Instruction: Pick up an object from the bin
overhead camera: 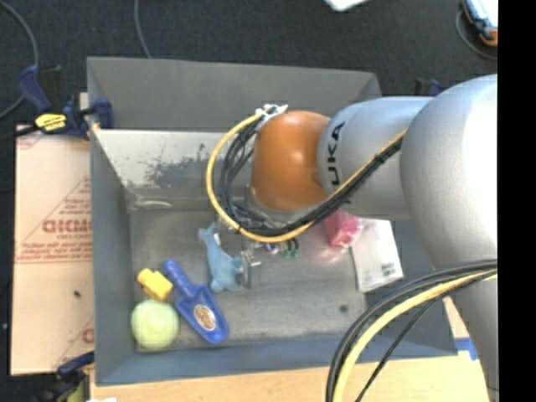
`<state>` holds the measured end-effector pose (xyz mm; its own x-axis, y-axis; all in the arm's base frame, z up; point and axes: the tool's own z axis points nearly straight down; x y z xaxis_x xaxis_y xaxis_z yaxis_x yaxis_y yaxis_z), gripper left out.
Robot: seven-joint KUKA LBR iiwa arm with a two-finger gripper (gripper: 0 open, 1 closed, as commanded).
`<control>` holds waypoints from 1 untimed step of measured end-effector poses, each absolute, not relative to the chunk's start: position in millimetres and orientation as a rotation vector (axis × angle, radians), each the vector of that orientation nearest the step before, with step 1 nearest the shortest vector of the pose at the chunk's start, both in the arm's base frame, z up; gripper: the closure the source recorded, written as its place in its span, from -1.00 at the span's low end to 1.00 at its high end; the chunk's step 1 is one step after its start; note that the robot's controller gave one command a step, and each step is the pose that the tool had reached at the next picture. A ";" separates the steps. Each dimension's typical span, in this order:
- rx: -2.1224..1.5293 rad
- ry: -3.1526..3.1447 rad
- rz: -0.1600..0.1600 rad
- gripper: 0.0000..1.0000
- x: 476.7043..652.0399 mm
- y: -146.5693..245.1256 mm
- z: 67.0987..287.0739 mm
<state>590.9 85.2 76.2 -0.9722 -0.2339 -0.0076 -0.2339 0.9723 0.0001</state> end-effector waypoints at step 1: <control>-0.301 3.111 0.005 1.00 628.4 80.8 74.3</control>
Offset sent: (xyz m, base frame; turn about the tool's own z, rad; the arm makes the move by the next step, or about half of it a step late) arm 0.0000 0.0000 0.0000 0.0000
